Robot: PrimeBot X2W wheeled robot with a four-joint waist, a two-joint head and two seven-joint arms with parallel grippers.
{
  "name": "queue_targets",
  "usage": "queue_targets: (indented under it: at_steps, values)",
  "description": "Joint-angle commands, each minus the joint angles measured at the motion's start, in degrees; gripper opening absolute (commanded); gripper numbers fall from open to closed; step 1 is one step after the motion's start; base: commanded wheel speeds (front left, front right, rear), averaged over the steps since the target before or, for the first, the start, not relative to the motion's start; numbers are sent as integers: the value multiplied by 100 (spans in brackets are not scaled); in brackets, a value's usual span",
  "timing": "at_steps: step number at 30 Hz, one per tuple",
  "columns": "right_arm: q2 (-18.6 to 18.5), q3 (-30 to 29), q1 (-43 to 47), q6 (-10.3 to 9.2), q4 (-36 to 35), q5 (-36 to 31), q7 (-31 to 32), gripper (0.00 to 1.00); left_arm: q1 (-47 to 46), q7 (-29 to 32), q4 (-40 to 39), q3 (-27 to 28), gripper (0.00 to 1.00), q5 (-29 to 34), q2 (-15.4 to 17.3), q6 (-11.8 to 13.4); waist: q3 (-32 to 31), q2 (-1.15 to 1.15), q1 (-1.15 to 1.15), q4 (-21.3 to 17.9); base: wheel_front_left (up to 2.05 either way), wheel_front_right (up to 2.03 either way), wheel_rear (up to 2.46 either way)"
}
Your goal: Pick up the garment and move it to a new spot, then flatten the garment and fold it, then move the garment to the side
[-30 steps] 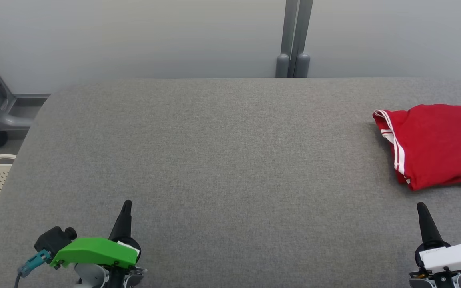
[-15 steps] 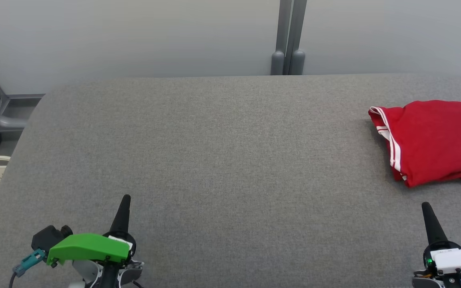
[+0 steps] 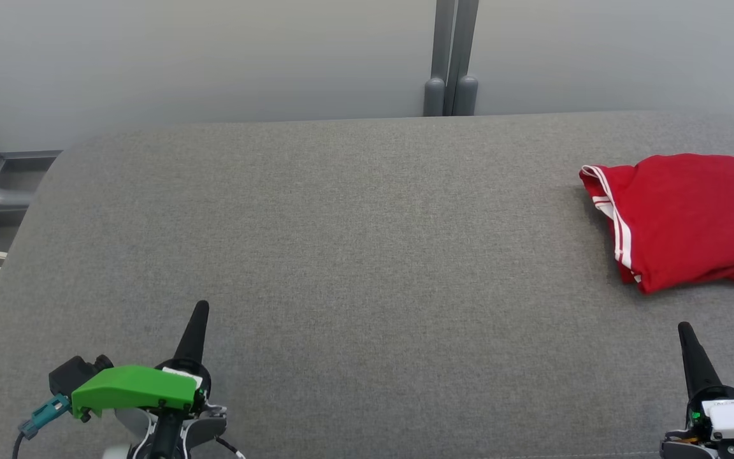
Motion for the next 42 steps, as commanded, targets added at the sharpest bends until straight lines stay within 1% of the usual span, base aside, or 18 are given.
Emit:
queue_targets:
  at_steps: [1, 21, 40, 42]
  values:
    - [-37, -20, 65, 3, -90, 169, 21, 0, -135, 49, -65, 54, 0, -127, -7, -50, 8, 0, 0, -14, 0, 0, 0]
    - [-48, -59, 197, 3, -268, 1143, 79, 0, -187, 290, -147, 171, 0, -941, -48, -108, 75, 0, 0, -141, 0, 0, 0]
    - [-54, -90, 293, 2, -405, 1902, 133, 0, -218, 464, -217, 260, 0, -1564, -85, -158, 136, 0, 0, -255, 0, 0, 0]
    - [-54, -88, 293, 2, -402, 1890, 127, 0, -217, 463, -215, 257, 0, -1551, -83, -157, 137, 0, 0, -257, 0, 0, 0]
